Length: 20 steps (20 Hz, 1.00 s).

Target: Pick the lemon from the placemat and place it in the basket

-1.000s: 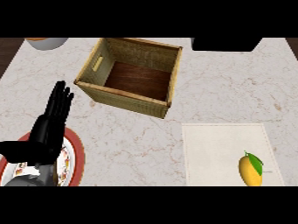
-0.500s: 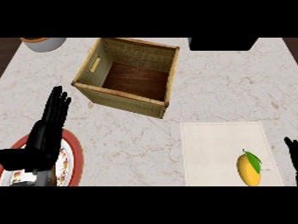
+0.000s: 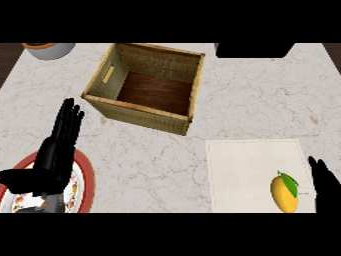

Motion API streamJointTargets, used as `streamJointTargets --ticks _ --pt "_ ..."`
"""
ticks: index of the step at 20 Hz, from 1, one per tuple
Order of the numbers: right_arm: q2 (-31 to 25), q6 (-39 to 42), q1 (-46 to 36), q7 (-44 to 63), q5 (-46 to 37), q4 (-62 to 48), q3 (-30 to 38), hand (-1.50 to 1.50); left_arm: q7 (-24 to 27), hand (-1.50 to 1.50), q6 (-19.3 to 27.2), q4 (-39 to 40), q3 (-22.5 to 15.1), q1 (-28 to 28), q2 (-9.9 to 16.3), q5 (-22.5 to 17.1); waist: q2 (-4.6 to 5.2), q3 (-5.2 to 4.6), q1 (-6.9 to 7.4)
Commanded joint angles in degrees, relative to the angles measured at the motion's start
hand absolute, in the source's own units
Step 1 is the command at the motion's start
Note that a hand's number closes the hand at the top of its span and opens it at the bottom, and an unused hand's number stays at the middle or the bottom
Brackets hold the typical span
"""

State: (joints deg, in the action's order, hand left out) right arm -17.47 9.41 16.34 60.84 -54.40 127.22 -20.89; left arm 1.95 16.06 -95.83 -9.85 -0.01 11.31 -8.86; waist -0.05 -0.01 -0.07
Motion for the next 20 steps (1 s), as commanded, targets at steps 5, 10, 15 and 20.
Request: streamJointTargets --ticks 5,10,15,20 --pt "5.45 0.57 -4.94 3.18 -5.34 -6.2 1.19 -1.5 0.65 0.0 -3.24 2.17 3.63 -1.1 -0.44 -1.03 0.05 -0.01 0.1" --pt "5.43 -1.11 -2.82 -3.27 -3.42 -8.8 5.56 -1.5 -1.22 0.0 -3.59 2.89 5.09 -3.41 -0.5 1.18 0.05 0.01 -0.06" --pt "6.09 -9.48 2.17 -10.41 -5.98 -17.65 5.0 -1.5 -5.2 0.0 -1.54 -1.19 3.47 -3.49 -2.41 2.8 0.01 0.06 -0.06" --pt "6.81 -3.51 -5.36 -9.58 -1.64 -19.83 11.22 -1.5 -2.94 0.0 -4.3 -1.76 4.41 0.66 -2.48 3.06 0.03 0.02 0.18"
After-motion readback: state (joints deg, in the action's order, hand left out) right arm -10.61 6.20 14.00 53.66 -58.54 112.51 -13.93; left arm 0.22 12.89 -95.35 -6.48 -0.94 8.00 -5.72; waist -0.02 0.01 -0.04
